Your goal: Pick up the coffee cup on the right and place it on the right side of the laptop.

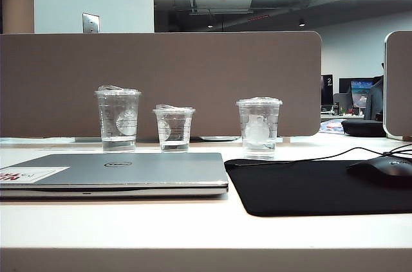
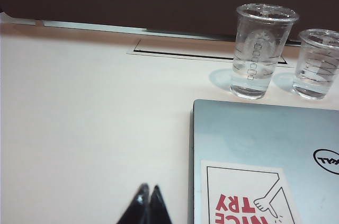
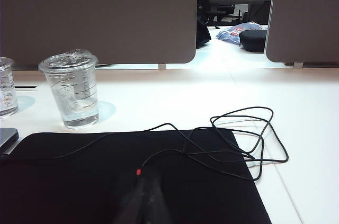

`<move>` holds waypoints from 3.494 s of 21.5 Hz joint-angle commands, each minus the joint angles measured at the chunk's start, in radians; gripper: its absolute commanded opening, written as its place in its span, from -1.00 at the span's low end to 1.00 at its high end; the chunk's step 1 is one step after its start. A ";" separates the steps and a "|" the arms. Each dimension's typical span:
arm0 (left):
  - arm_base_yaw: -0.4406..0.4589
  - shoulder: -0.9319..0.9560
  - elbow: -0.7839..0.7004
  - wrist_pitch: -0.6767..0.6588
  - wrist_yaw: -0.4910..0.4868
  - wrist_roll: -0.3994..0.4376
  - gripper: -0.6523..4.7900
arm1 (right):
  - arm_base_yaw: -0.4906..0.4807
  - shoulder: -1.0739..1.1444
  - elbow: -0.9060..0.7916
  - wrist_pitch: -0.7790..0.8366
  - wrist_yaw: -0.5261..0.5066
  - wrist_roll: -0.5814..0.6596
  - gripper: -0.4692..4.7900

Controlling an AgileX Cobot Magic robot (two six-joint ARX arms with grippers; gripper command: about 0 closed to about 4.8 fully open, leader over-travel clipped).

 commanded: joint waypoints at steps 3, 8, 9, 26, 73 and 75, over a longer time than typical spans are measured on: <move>0.001 0.000 0.003 0.016 -0.002 0.003 -0.78 | 0.000 -0.002 -0.005 0.018 0.000 0.008 -0.84; 0.000 0.000 0.003 0.016 -0.002 0.003 -0.78 | 0.000 -0.002 -0.005 0.018 0.001 0.008 -0.84; -0.001 0.000 0.003 0.016 -0.002 0.003 -0.78 | 0.000 -0.002 -0.005 0.018 0.000 0.008 -0.84; -0.621 0.000 0.003 0.016 -0.002 0.003 -0.78 | 0.001 -0.002 -0.005 0.036 -0.014 0.507 -0.84; -0.626 0.000 0.003 0.009 -0.002 0.002 -0.78 | 0.165 2.155 1.141 0.743 -0.460 -0.121 1.00; -0.626 0.000 0.003 0.009 -0.002 0.002 -0.78 | 0.175 2.177 1.170 0.743 -0.455 -0.121 1.00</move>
